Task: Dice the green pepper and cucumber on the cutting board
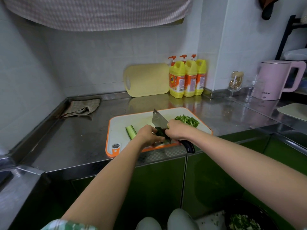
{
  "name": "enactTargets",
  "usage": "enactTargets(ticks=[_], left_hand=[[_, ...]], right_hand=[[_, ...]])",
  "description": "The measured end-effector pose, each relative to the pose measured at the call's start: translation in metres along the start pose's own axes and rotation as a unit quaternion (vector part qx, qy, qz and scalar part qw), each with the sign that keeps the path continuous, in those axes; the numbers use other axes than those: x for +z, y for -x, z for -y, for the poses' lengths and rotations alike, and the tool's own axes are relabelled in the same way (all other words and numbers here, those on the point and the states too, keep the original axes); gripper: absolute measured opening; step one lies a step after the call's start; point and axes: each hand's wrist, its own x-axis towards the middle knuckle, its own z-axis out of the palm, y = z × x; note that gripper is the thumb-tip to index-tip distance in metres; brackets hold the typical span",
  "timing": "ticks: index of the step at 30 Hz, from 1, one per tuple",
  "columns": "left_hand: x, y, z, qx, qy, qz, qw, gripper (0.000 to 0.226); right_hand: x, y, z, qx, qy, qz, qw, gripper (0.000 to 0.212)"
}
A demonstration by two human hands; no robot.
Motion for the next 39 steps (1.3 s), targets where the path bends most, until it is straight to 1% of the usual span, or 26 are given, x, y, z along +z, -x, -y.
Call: enactTargets(ticks=[4,6,10,12,13,15,17,21,23,27,32,36,39], left_hand=[[-0.002,0.003,-0.001,0.003,-0.011,0.021,1.0,0.045],[0.0,0.004,-0.001,0.009,-0.012,0.015,1.0,0.045],[0.005,-0.001,0.006,0.004,-0.002,-0.037,0.999,0.03],[0.006,-0.003,0.008,0.001,0.006,-0.058,0.998,0.029],[0.006,-0.004,0.008,0.003,-0.002,-0.061,0.998,0.035],[0.006,-0.004,0.007,0.009,-0.025,-0.066,0.997,0.056],[0.006,-0.005,0.007,0.011,-0.023,-0.067,0.997,0.064],[0.011,-0.005,0.007,0.01,-0.036,-0.085,0.996,0.056],[0.012,-0.006,0.007,0.006,-0.035,-0.096,0.995,0.057],[0.012,-0.007,0.007,0.003,-0.041,-0.097,0.994,0.054],[0.012,-0.008,0.008,0.001,-0.033,-0.096,0.995,0.059],[0.012,-0.008,0.008,-0.002,-0.014,-0.089,0.996,0.054],[0.011,-0.008,0.008,-0.005,0.001,-0.081,0.997,0.055]], right_hand=[[0.003,-0.008,-0.006,0.001,-0.042,-0.03,0.999,0.02],[0.007,-0.014,-0.01,0.012,-0.069,-0.042,0.997,0.016],[0.006,-0.019,-0.013,0.007,-0.111,-0.067,0.992,0.014],[-0.005,-0.018,-0.012,0.002,-0.116,-0.066,0.991,0.014],[-0.012,-0.018,-0.012,0.0,-0.118,-0.063,0.991,0.016],[-0.024,-0.017,-0.013,0.004,-0.122,-0.053,0.991,0.017],[-0.029,-0.014,-0.013,0.014,-0.127,-0.036,0.991,0.014],[-0.027,-0.009,-0.012,0.019,-0.113,0.008,0.993,0.022],[-0.024,-0.008,-0.01,0.017,-0.103,0.02,0.994,0.022],[-0.023,-0.008,-0.006,0.018,-0.075,0.032,0.996,0.019],[-0.024,-0.008,0.0,0.025,-0.048,0.031,0.998,0.021],[-0.027,-0.007,0.005,0.021,-0.041,0.043,0.998,0.021],[-0.035,-0.007,0.005,0.021,-0.031,0.059,0.998,0.021]])
